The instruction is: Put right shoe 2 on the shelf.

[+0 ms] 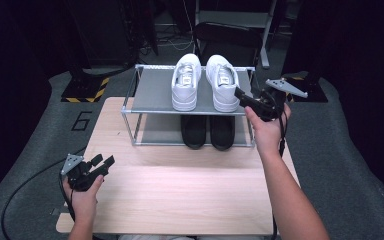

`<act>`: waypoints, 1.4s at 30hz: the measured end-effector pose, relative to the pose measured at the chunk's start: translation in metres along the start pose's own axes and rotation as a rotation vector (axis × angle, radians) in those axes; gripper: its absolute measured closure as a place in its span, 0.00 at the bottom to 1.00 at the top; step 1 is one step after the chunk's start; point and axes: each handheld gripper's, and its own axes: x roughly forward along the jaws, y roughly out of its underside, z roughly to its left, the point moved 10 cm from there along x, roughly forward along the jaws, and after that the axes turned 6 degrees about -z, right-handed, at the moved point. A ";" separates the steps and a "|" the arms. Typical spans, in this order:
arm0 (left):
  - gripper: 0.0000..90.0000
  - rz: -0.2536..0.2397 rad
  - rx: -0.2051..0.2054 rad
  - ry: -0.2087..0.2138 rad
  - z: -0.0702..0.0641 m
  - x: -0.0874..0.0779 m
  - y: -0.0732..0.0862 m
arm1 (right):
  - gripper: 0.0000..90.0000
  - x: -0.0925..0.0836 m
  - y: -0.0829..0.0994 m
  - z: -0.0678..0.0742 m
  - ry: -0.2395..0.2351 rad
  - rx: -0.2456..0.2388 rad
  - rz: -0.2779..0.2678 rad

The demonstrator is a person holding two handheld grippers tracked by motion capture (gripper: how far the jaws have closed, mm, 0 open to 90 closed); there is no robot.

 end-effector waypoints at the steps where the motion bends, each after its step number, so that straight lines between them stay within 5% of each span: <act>1: 0.50 0.003 0.003 0.001 0.000 0.000 0.000 | 0.41 -0.005 0.002 0.003 -0.013 -0.012 0.002; 12: 0.49 0.003 0.003 -0.005 0.000 0.000 0.001 | 0.41 -0.047 0.033 0.018 -0.090 0.000 0.019; 25: 0.49 0.007 0.004 -0.007 0.001 -0.002 0.001 | 0.41 -0.083 0.119 0.013 -0.041 -0.058 0.058; 42: 0.48 0.013 0.019 -0.001 -0.003 0.000 0.004 | 0.41 -0.114 0.219 -0.016 0.050 -0.105 0.139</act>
